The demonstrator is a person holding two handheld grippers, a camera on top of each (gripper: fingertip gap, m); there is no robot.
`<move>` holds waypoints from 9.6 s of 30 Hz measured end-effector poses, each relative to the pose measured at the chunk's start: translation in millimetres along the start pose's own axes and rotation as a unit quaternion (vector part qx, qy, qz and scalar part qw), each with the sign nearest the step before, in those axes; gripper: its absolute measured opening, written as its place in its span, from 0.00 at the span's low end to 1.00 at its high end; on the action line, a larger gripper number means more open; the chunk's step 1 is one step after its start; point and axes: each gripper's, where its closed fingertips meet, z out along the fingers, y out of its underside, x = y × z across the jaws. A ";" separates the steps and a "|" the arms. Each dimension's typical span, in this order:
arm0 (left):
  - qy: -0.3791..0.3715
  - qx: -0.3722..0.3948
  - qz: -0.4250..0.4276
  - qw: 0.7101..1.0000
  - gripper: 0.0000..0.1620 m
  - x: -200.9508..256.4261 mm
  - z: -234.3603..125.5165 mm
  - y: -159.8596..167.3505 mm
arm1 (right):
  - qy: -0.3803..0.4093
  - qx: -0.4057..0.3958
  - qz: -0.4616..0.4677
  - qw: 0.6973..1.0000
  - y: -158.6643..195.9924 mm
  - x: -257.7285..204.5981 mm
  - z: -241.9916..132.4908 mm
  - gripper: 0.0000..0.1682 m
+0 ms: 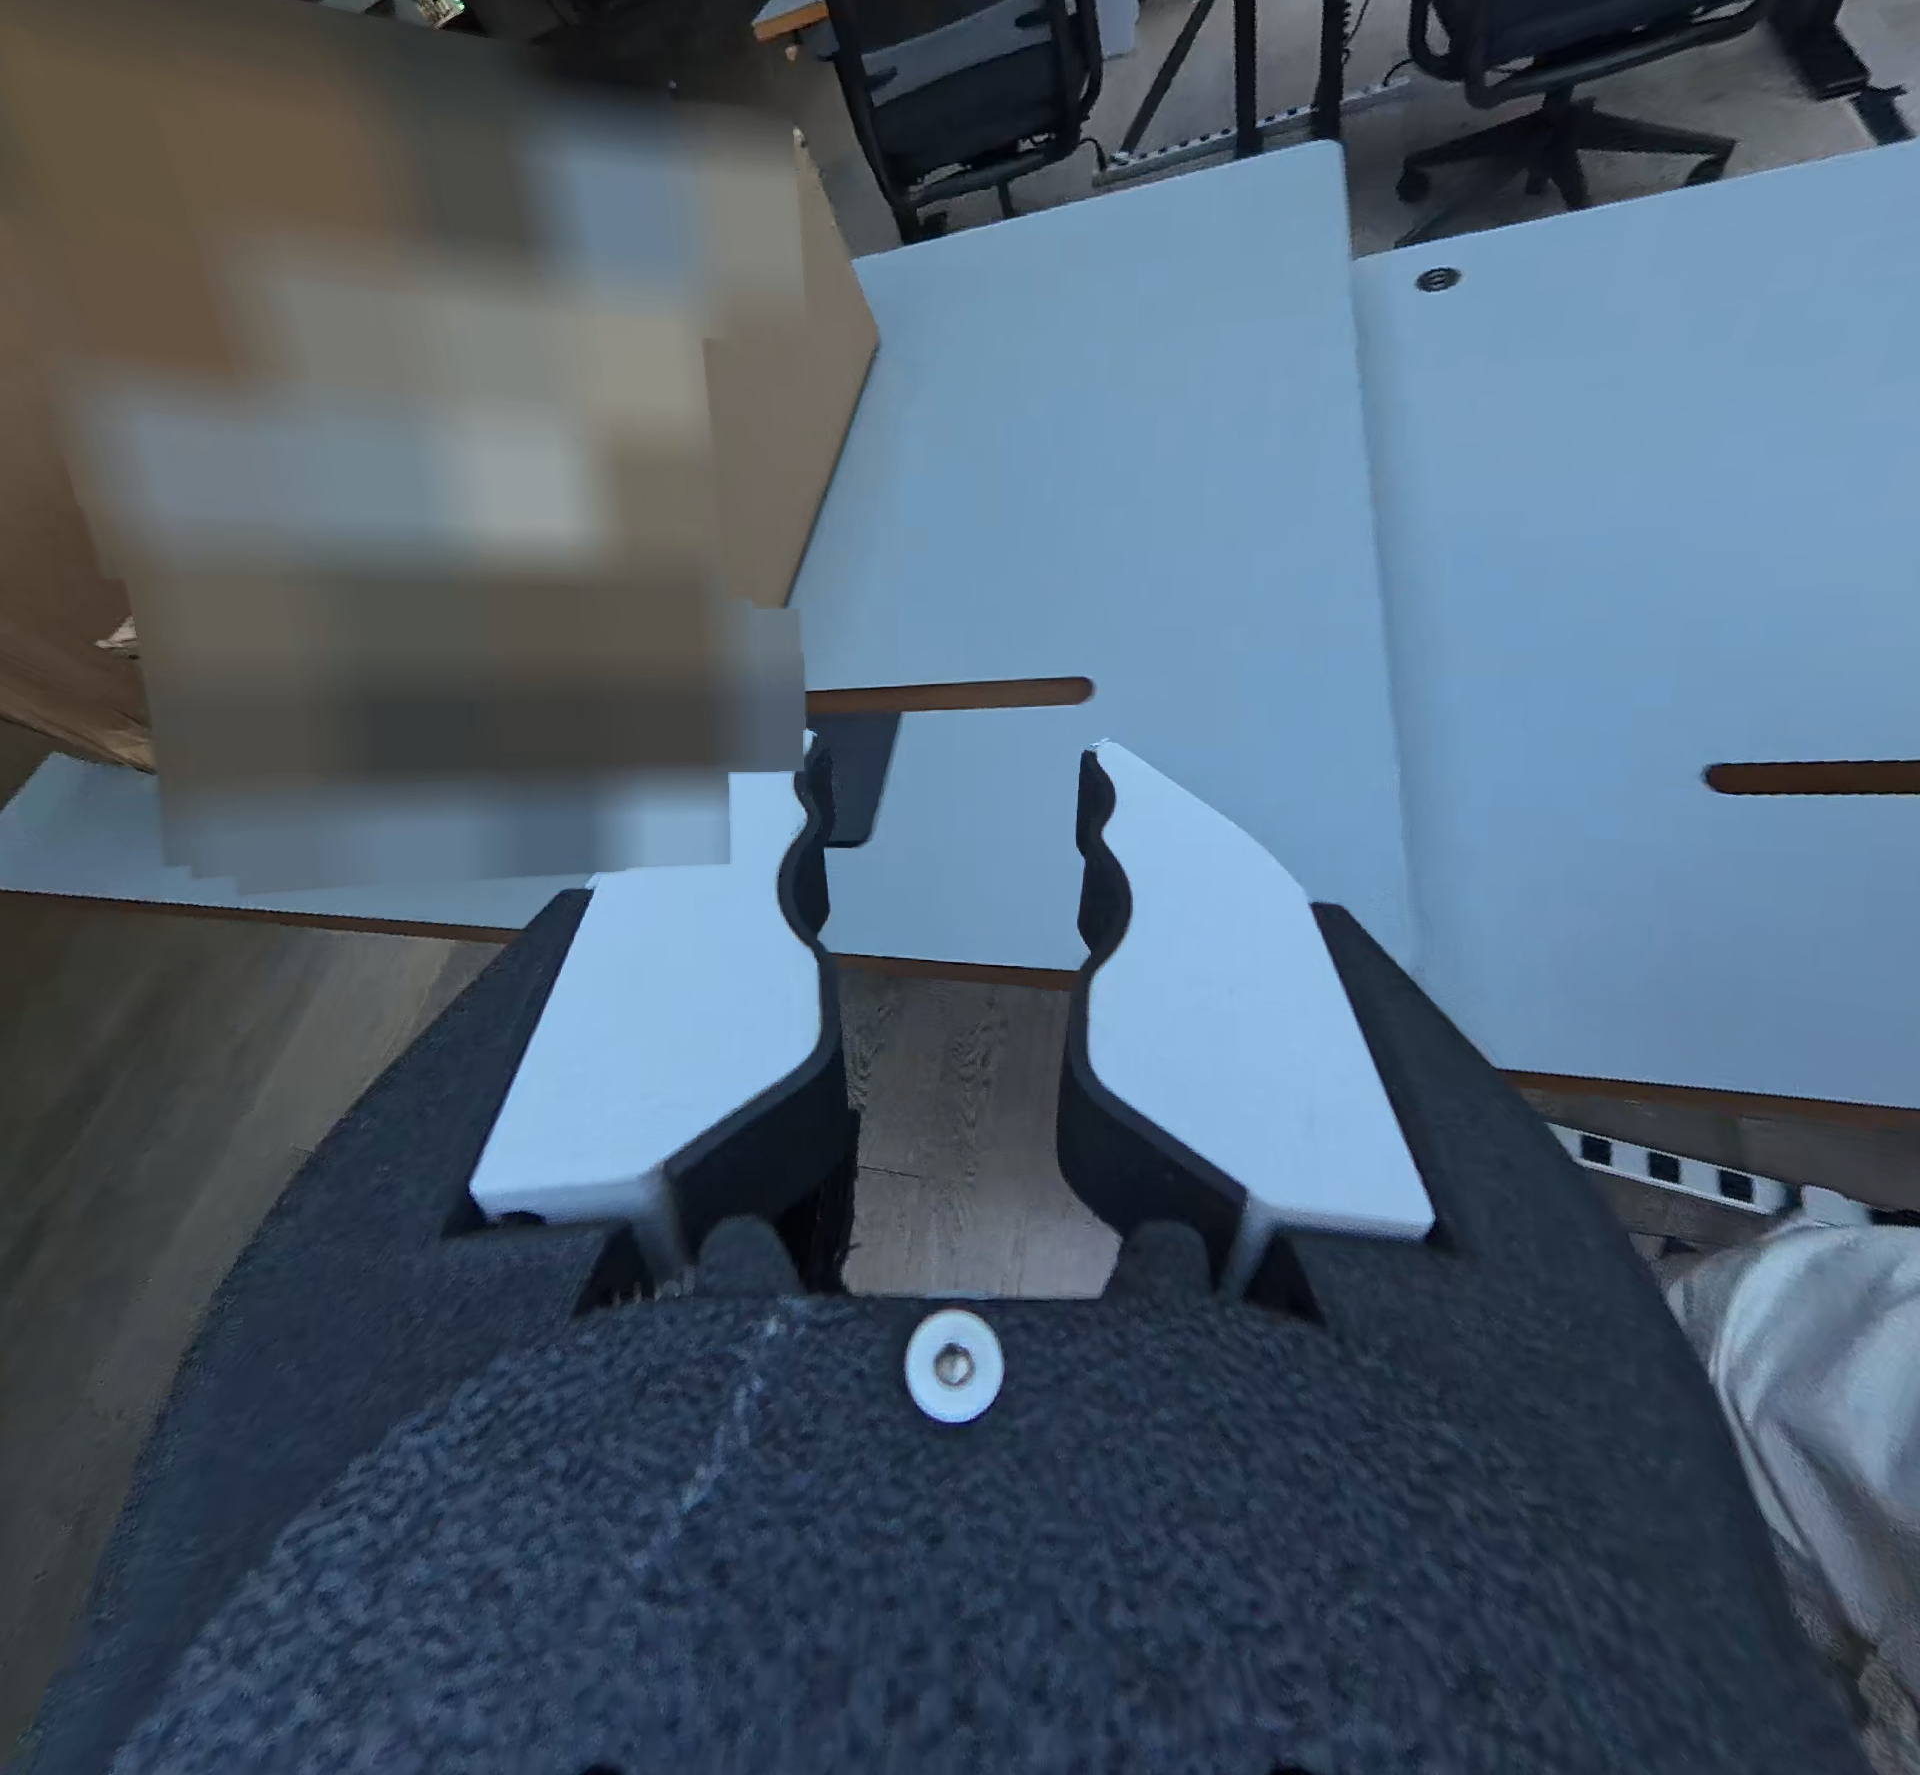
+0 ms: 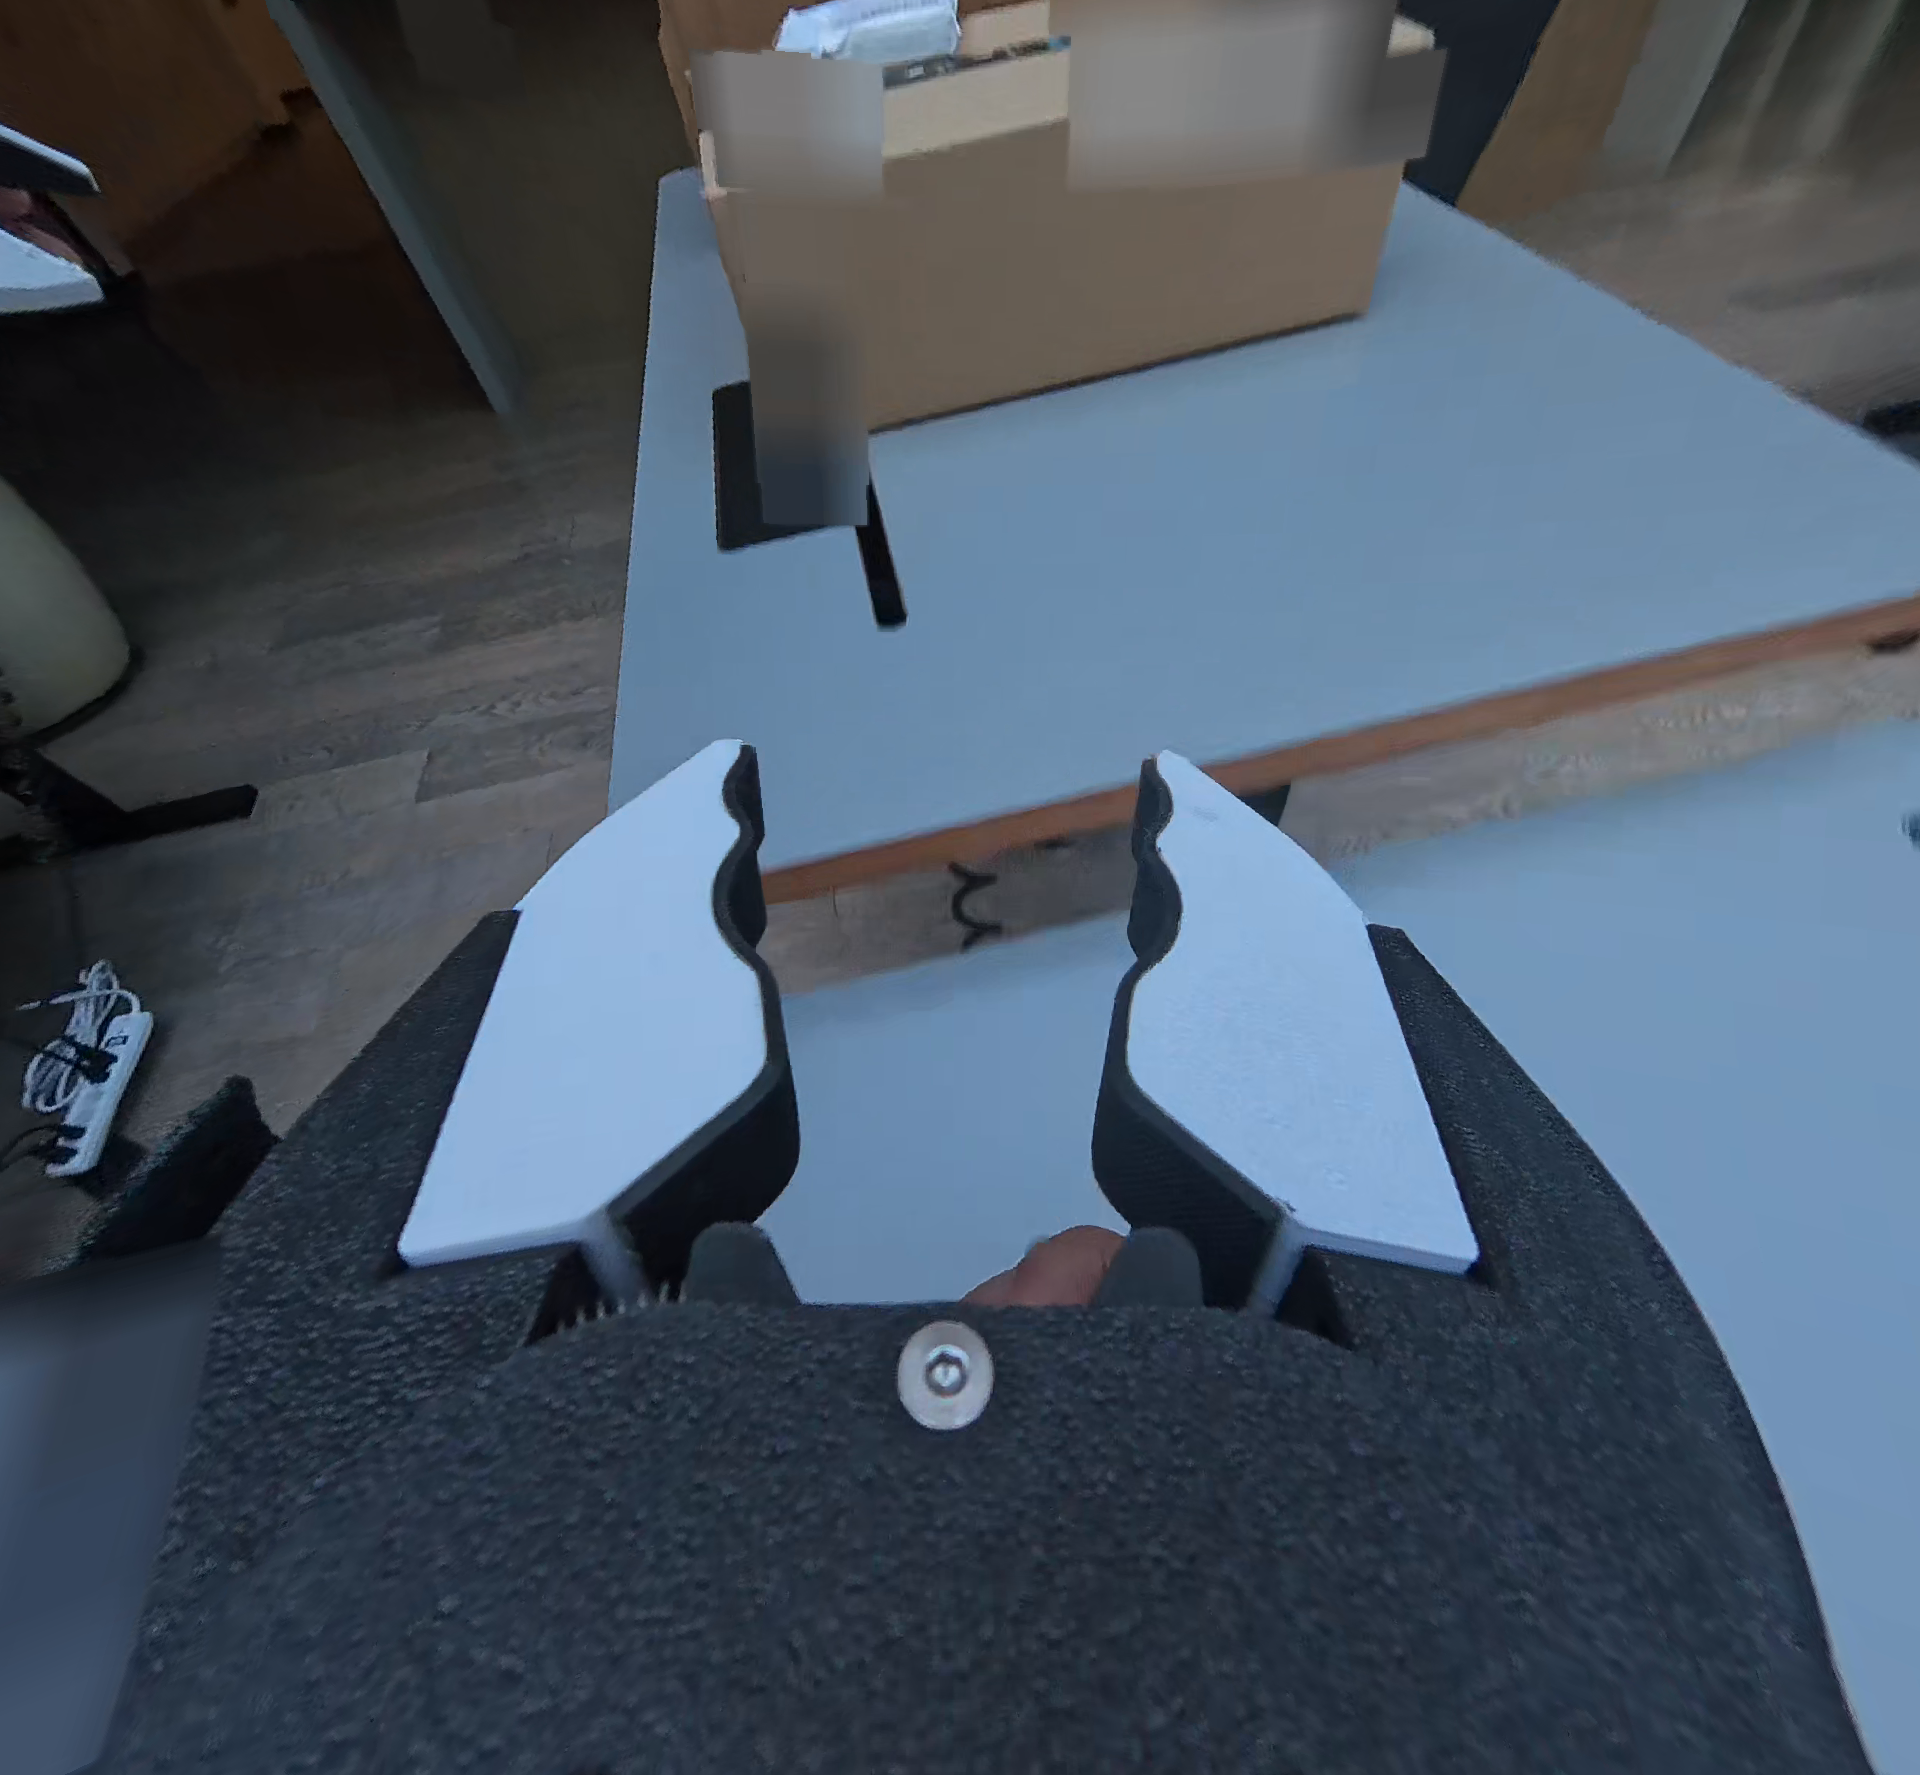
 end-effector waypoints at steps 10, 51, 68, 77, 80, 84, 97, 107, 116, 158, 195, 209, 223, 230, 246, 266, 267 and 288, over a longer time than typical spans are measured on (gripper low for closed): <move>0.004 -0.027 -0.096 0.995 0.29 -253.3 156.5 -45.0 | -0.104 0.119 -0.131 0.979 -259.2 -24.8 286.4 0.41; 0.428 -0.074 0.284 0.855 0.00 -193.9 329.7 -149.3 | 0.154 -0.011 0.102 0.983 -134.2 -73.7 328.1 0.24; 0.670 -0.046 0.473 0.570 0.00 423.1 49.3 -47.9 | 0.477 0.082 0.315 0.816 111.7 -180.9 -158.2 0.24; 0.650 -0.070 0.523 0.546 0.00 639.6 74.7 -11.3 | 0.548 0.060 0.363 0.751 212.6 -161.4 -316.1 0.25; 0.648 -0.099 0.510 0.557 0.00 685.2 114.8 -21.1 | 0.575 0.036 0.363 0.732 243.6 -132.4 -367.9 0.25; 0.627 -0.159 0.507 0.569 0.00 714.3 173.6 -36.1 | 0.622 -0.039 0.278 0.731 279.2 -82.8 -451.1 0.24; 0.502 -0.230 0.403 0.730 0.04 724.3 303.1 -36.3 | 0.519 -0.288 0.101 0.798 428.6 199.8 -700.9 0.21; 0.384 -0.260 0.251 0.850 0.12 697.7 224.0 -48.8 | 0.328 -0.370 0.151 0.856 536.8 311.8 -745.1 0.24; 0.510 -0.165 0.238 0.810 0.13 854.1 78.2 -74.2 | 0.187 -0.376 0.153 0.895 541.4 300.2 -726.5 0.11; 0.826 -0.104 0.098 0.545 0.03 854.5 -44.6 -233.2 | -0.078 0.107 0.138 0.982 120.2 156.0 -542.0 0.20; 0.783 -0.102 0.250 0.560 0.03 839.0 -59.2 -227.3 | -0.104 0.027 0.041 0.993 118.7 116.9 -534.1 0.04; 0.615 -0.131 0.167 0.759 0.32 713.1 55.4 -164.9 | -0.010 0.082 0.088 0.993 132.4 143.3 -480.6 0.04; 0.426 -0.090 0.189 0.880 0.20 654.3 218.9 0.9 | 0.057 -0.062 0.049 0.995 244.1 225.2 -282.3 0.04; 0.469 -0.122 0.258 0.836 0.18 718.1 229.0 17.3 | 0.035 -0.087 -0.015 0.995 253.8 274.1 -225.2 0.05; 0.385 -0.144 0.342 0.845 0.00 688.8 258.6 21.2 | -0.064 -0.190 -0.096 0.975 292.6 272.6 -162.0 0.05; 0.552 -0.359 0.165 0.735 0.00 691.2 331.0 10.2 | -0.008 -0.074 -0.016 0.997 281.9 280.0 -199.8 0.04; 0.547 -0.366 0.193 0.728 0.00 687.3 332.0 17.5 | -0.011 -0.079 -0.017 0.997 283.9 279.9 -196.2 0.04; 0.503 -0.286 0.424 0.697 0.00 682.4 331.8 21.4 | -0.045 -0.144 -0.083 0.985 301.9 275.9 -186.2 0.05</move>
